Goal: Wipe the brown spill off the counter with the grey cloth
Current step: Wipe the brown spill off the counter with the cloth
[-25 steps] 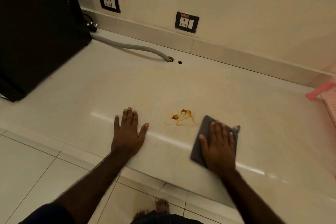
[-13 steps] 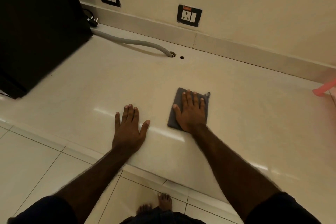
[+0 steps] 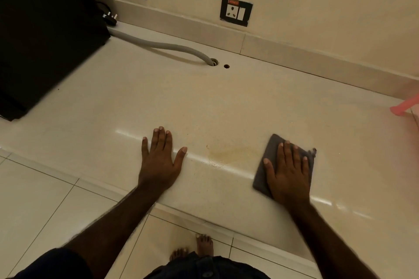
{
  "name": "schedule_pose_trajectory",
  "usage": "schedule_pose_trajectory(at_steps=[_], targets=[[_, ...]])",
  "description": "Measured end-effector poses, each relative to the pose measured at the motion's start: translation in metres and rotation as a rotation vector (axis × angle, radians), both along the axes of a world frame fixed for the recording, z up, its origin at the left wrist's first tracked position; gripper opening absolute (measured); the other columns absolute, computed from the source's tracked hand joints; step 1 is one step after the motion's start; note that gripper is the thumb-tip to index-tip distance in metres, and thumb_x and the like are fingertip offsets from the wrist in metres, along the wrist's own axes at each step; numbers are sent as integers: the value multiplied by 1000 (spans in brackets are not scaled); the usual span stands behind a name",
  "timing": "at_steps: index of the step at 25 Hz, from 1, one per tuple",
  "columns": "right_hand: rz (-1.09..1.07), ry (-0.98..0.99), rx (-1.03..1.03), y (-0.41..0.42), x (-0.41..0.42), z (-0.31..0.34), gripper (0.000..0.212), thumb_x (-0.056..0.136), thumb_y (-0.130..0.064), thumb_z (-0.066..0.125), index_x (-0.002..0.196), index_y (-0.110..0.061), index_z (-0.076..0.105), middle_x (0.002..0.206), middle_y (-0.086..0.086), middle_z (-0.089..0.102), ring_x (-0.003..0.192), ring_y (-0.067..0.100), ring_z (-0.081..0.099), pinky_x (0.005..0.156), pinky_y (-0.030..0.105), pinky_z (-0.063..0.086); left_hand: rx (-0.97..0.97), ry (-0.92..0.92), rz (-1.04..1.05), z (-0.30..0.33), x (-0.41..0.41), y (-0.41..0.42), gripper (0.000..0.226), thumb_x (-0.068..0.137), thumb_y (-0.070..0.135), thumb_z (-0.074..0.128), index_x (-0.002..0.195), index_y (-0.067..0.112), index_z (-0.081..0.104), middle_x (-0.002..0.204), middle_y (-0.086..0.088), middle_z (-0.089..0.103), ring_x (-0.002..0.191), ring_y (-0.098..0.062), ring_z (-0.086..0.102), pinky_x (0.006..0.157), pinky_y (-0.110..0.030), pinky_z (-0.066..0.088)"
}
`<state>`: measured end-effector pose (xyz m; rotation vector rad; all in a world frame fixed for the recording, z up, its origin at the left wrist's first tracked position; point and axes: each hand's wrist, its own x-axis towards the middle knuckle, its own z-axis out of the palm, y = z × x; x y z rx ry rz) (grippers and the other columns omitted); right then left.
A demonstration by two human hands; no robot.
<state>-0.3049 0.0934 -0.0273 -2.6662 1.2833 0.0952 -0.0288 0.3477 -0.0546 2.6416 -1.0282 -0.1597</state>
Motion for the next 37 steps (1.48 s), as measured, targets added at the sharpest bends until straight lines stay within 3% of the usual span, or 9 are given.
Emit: schedule_pose_trajectory(at_steps=[4, 8, 13, 19, 24, 29, 31, 34, 37], targets=[[122, -18, -4, 70, 20, -8, 90, 104, -75, 2, 173, -18, 2, 182, 5, -6, 168, 28, -9, 135, 58, 3, -21, -21, 6, -1, -1, 0, 88, 101, 73, 10, 165, 13, 7, 175, -7, 0, 161, -17, -10, 130, -51, -7], [288, -40, -6, 55, 70, -5, 90, 102, -75, 1, 173, -19, -1, 182, 3, -8, 168, 23, -12, 136, 54, -1, -27, -28, 9, -2, -1, 0, 88, 101, 74, 8, 165, 13, 8, 175, -7, 2, 161, -17, -9, 130, -51, -5], [45, -45, -109, -28, 47, 1, 90, 103, -69, 13, 171, -10, 23, 178, 13, 23, 165, 38, 18, 134, 57, 11, -29, -35, 23, -3, -2, 1, 86, 102, 73, 9, 165, 14, 8, 175, -6, 1, 161, -16, -9, 131, -51, -4], [-6, 20, -7, -92, 105, 16, 87, 107, -69, 16, 173, -14, 4, 182, 10, 1, 168, 34, -1, 135, 58, 2, -29, -37, 25, 0, -3, -1, 86, 102, 71, 10, 165, 12, 10, 175, -7, 4, 162, -16, -7, 131, -52, -2], [463, 21, -69, -30, 180, 16, 77, 111, -61, 30, 173, -19, 11, 182, 4, 8, 168, 30, 3, 135, 52, 1, -4, -36, 19, 4, -4, 0, 87, 101, 71, 6, 165, 12, 10, 175, -7, 1, 161, -17, -8, 130, -51, -5], [941, 42, -56, 2, 147, 6, 79, 109, -69, 16, 173, -27, 2, 182, -6, -4, 168, 16, -10, 135, 45, -10, -1, -4, 8, 2, 0, -1, 89, 99, 73, 4, 165, 13, 9, 175, -6, 0, 161, -17, -9, 130, -49, -9], [883, 11, -63, -17, 117, 6, 79, 108, -70, 15, 174, -25, 6, 182, -7, -1, 168, 14, -9, 136, 46, -6, -12, -14, 16, 0, 0, 0, 87, 100, 72, 5, 165, 14, 9, 175, -6, 1, 161, -15, -10, 130, -48, -9], [600, 12, -68, -56, 67, 11, 86, 104, -71, 13, 173, -20, 13, 181, -4, 7, 168, 20, -1, 136, 51, 7, -13, -25, 19, -2, -1, 0, 87, 101, 73, 4, 165, 14, 8, 175, -5, 0, 161, -14, -10, 130, -47, -9], [473, 23, -49, -66, 12, 6, 85, 102, -73, 7, 172, -24, 4, 182, -2, 1, 168, 17, -9, 136, 49, 0, -13, -6, 13, 0, 0, 1, 86, 101, 72, 5, 165, 14, 7, 175, -5, -1, 161, -15, -10, 130, -49, -8]])
